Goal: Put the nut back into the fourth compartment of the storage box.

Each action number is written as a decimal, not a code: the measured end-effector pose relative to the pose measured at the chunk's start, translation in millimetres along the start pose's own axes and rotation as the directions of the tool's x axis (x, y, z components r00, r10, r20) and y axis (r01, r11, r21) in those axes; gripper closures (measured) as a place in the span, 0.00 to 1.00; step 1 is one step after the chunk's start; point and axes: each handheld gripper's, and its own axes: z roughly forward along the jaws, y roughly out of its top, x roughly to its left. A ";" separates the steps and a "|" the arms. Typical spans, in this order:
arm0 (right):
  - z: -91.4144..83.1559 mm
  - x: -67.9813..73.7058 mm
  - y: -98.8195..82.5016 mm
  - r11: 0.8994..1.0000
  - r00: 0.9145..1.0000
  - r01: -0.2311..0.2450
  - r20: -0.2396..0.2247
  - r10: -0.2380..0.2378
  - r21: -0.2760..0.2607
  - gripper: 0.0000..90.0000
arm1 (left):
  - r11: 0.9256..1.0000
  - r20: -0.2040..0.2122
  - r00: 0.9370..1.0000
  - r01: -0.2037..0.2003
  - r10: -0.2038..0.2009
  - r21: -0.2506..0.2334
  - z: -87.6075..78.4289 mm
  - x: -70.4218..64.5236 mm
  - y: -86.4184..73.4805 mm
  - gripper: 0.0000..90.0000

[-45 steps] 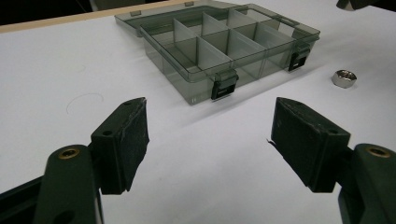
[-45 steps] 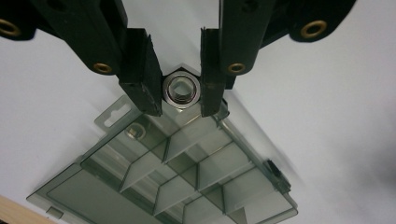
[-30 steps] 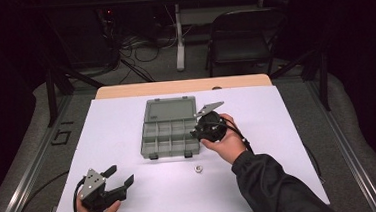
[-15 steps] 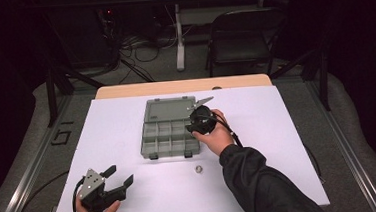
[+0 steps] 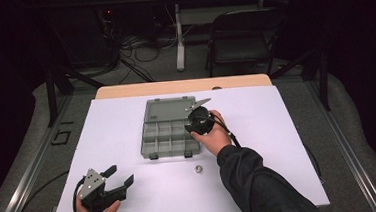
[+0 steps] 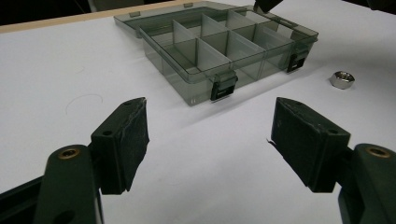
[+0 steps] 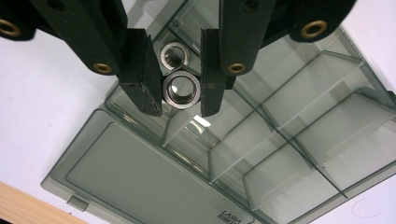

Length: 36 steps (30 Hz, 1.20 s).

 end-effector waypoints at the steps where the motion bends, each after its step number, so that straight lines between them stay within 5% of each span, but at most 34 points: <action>1: 3.4 1.5 -0.8 1.000 1.000 0.008 0.000 -0.008 -0.021 0.78 | 1.000 0.000 1.000 0.000 0.000 -0.001 -0.1 0.1 0.0 0.30; 4: 3.4 1.8 0.1 1.000 1.000 0.015 0.004 -0.015 0.017 0.78 | 1.000 0.004 1.000 0.000 0.000 -0.002 -0.2 0.3 0.0 0.30; 24: 6.4 2.7 -2.6 1.000 0.999 0.028 0.022 -0.027 -0.009 0.74 | 1.000 0.007 1.000 -0.001 0.001 -0.004 -0.5 0.6 0.0 0.30; 31: -4.9 0.4 -2.7 1.000 0.999 0.031 0.025 -0.031 -0.005 0.65 | 1.000 0.004 1.000 0.001 -0.001 -0.003 -0.9 0.6 -0.1 0.30; 33: -7.4 0.6 -4.4 0.998 0.999 0.034 0.025 -0.033 -0.048 0.64 | 1.000 0.003 1.000 0.001 -0.001 -0.005 -1.0 0.7 -0.2 0.30; 36: -19.8 1.8 -5.9 0.998 0.998 0.061 0.028 -0.061 -0.013 0.62 | 1.000 0.002 1.000 0.002 -0.002 -0.004 -1.1 0.9 -0.3 0.30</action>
